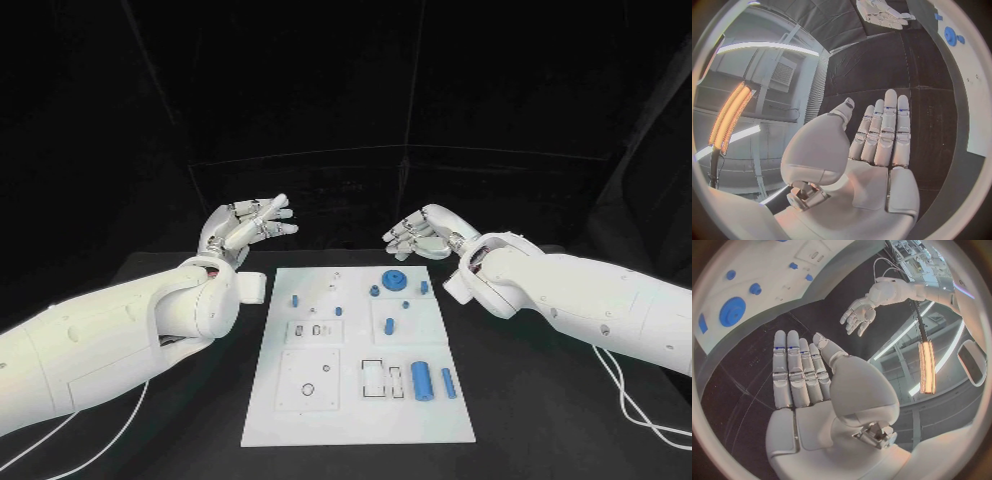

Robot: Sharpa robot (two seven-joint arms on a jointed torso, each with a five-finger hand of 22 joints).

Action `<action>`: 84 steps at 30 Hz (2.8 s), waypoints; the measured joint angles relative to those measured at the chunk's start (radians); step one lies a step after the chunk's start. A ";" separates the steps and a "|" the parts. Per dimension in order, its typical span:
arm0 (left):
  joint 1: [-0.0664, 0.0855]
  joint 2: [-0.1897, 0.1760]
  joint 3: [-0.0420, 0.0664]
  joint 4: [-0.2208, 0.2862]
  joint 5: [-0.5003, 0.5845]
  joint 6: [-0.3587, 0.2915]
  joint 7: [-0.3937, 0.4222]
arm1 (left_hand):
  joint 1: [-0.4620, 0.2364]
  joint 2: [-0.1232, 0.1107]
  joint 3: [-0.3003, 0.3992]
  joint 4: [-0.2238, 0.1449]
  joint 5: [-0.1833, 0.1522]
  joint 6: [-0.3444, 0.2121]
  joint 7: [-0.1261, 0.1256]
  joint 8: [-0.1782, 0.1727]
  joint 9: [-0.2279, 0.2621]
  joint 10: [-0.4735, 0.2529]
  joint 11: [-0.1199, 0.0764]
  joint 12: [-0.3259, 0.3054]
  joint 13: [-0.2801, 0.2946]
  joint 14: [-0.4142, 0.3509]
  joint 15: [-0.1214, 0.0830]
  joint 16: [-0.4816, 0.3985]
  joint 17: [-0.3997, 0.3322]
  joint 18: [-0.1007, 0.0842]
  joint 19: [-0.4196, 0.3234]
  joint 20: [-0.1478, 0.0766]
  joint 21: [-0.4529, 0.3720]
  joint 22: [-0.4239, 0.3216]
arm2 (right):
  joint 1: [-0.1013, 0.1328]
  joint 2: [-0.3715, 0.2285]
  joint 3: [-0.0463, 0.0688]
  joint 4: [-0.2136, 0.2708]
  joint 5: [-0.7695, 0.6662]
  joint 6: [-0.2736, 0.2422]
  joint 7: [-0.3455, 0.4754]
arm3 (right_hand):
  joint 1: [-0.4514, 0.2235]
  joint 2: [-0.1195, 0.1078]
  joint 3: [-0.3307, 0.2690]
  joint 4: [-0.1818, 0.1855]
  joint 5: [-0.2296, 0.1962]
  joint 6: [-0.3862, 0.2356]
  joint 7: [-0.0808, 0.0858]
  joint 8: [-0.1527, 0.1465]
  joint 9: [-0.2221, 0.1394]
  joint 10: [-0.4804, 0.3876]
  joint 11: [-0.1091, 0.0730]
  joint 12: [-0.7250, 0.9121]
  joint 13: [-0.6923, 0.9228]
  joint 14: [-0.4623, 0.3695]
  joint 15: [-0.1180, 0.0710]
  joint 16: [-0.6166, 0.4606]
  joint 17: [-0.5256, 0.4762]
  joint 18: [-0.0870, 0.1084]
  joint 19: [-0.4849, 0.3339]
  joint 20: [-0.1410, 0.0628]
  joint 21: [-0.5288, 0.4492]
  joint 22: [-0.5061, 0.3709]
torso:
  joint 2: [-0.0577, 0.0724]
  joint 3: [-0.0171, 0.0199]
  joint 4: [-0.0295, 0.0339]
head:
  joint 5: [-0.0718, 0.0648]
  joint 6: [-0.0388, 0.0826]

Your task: Assemble the parts on the task board

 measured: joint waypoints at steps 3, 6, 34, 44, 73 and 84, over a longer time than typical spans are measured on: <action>0.000 -0.017 0.000 0.031 -0.014 0.025 -0.007 | 0.003 0.001 0.001 -0.007 0.000 0.008 -0.002 -0.006 0.000 0.012 -0.002 -0.006 0.000 0.014 -0.007 0.000 0.014 0.000 0.013 -0.008 0.001 0.000 | 0.014 0.001 0.000 0.009 -0.108 0.017 -0.054 | 0.007 -0.019 0.001 -0.001 0.011 0.025 -0.011 -0.007 0.000 0.040 -0.014 -0.006 0.002 0.063 -0.018 0.023 0.020 0.000 0.028 -0.020 0.054 0.029 | 0.014 -0.0016 0.0014 | -0.002 0.003; 0.000 -0.029 0.000 0.058 -0.026 0.045 -0.015 | 0.005 0.004 0.001 -0.007 0.000 0.008 -0.002 -0.008 0.000 0.012 -0.002 -0.007 0.000 0.014 -0.007 0.000 0.017 0.000 0.013 -0.008 0.001 0.000 | 0.024 0.003 0.001 0.019 -0.215 0.036 -0.114 | 0.005 -0.030 0.001 -0.001 0.019 0.045 -0.019 -0.011 0.000 0.067 -0.027 -0.010 0.004 0.115 -0.035 0.061 0.051 0.000 0.053 -0.036 0.111 0.062 | 0.027 -0.0039 0.0034 | -0.007 0.008; -0.001 -0.083 0.000 0.211 -0.058 0.107 -0.053 | 0.009 0.007 -0.004 -0.018 0.000 0.008 -0.002 -0.025 -0.002 0.016 0.002 -0.035 0.000 0.024 -0.007 -0.015 0.042 0.000 0.030 -0.010 0.001 -0.009 | 0.057 0.070 0.001 0.025 -0.743 0.164 -0.335 | -0.035 -0.087 0.019 0.000 0.008 0.044 -0.047 -0.042 0.000 0.026 -0.044 -0.036 0.005 0.217 -0.080 0.594 0.498 0.000 0.123 -0.072 0.480 0.281 | 0.116 -0.0173 0.0264 | -0.028 0.031; 0.000 -0.086 0.000 0.217 -0.059 0.110 -0.058 | 0.009 0.007 -0.004 -0.018 0.000 0.008 -0.002 -0.029 -0.002 0.016 0.002 -0.035 0.000 0.024 -0.007 -0.015 0.043 0.000 0.030 -0.010 -0.003 -0.009 | 0.058 0.090 0.001 0.000 -0.787 0.211 -0.353 | -0.035 -0.087 0.029 0.001 0.008 0.038 -0.047 -0.042 0.000 0.012 -0.044 -0.036 0.004 0.217 -0.080 0.643 0.549 0.000 0.116 -0.071 0.501 0.294 | 0.128 -0.0174 0.0307 | -0.029 0.032; 0.000 -0.084 0.000 0.213 -0.060 0.118 -0.067 | 0.009 0.007 -0.004 -0.018 0.000 0.008 -0.002 -0.029 -0.003 0.015 0.002 -0.039 0.000 0.024 -0.007 -0.015 0.046 0.000 0.030 -0.010 -0.003 -0.009 | 0.060 0.126 0.003 -0.040 -0.813 0.279 -0.360 | -0.024 -0.065 0.137 0.007 -0.044 0.072 -0.045 -0.038 0.002 0.029 -0.046 -0.013 0.003 0.217 -0.080 0.805 0.705 0.000 0.095 -0.072 0.588 0.345 | 0.144 -0.0154 0.0341 | -0.029 0.030; 0.001 -0.085 0.000 0.205 -0.060 0.120 -0.070 | 0.009 0.007 -0.004 -0.018 0.000 0.008 -0.002 -0.029 -0.003 0.015 0.002 -0.039 -0.001 0.024 -0.007 -0.015 0.047 0.000 0.030 -0.010 -0.003 -0.011 | 0.059 0.121 0.002 -0.028 -0.814 0.248 -0.359 | -0.017 -0.047 0.203 0.015 -0.105 0.097 -0.045 -0.031 0.001 0.043 -0.053 -0.001 0.001 0.217 -0.080 0.846 0.745 0.000 0.095 -0.072 0.642 0.407 | 0.147 -0.0152 0.0349 | -0.029 0.031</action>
